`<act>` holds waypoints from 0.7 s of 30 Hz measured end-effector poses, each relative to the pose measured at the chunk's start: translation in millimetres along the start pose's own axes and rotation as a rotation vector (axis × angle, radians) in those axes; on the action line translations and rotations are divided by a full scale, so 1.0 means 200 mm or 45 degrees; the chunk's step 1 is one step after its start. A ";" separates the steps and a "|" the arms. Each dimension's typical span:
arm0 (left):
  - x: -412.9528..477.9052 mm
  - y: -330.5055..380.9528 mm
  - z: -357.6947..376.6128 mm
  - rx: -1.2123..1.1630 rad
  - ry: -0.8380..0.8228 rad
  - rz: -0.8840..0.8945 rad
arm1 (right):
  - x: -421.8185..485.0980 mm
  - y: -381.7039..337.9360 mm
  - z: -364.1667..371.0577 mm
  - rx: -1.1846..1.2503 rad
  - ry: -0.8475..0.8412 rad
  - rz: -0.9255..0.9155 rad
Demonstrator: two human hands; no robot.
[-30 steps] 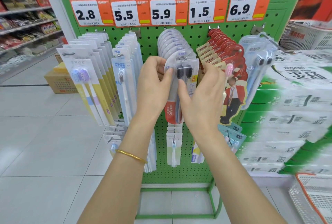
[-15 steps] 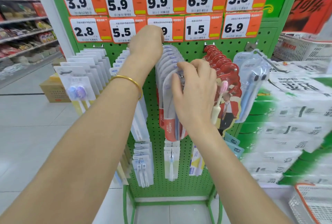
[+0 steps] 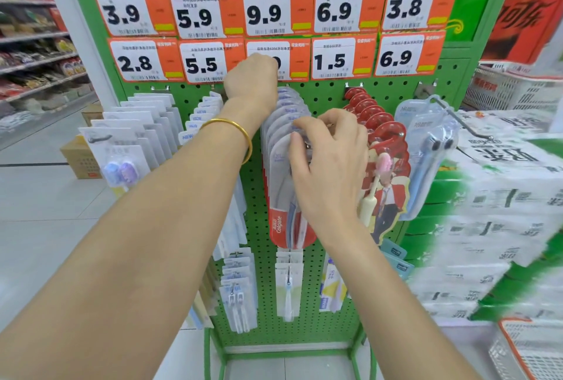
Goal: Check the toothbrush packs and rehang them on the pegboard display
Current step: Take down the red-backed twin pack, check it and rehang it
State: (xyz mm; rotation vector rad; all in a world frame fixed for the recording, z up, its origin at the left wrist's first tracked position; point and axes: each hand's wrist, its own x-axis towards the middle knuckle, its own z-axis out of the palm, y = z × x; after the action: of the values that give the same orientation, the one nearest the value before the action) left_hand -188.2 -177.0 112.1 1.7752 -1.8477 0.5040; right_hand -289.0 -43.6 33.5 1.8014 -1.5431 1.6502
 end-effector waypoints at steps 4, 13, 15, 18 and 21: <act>0.01 -0.01 -0.01 -0.032 -0.043 -0.013 | 0.01 0.00 0.00 -0.027 -0.009 -0.014; 0.00 -0.01 -0.04 0.024 -0.092 0.002 | 0.00 0.01 0.02 -0.055 0.015 -0.042; 0.00 -0.01 -0.05 0.054 -0.116 -0.012 | 0.00 0.01 0.02 -0.056 0.021 -0.049; -0.02 -0.02 -0.07 0.111 -0.172 -0.048 | 0.00 0.01 0.02 -0.056 0.028 -0.049; -0.04 -0.04 -0.10 0.171 -0.210 -0.085 | 0.00 0.01 0.02 -0.064 0.025 -0.050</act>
State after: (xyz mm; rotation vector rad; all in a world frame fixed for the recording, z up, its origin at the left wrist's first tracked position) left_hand -178.6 -159.3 122.3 2.0146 -1.8957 0.4782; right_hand -288.6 -46.5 31.9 1.7737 -1.5173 1.5924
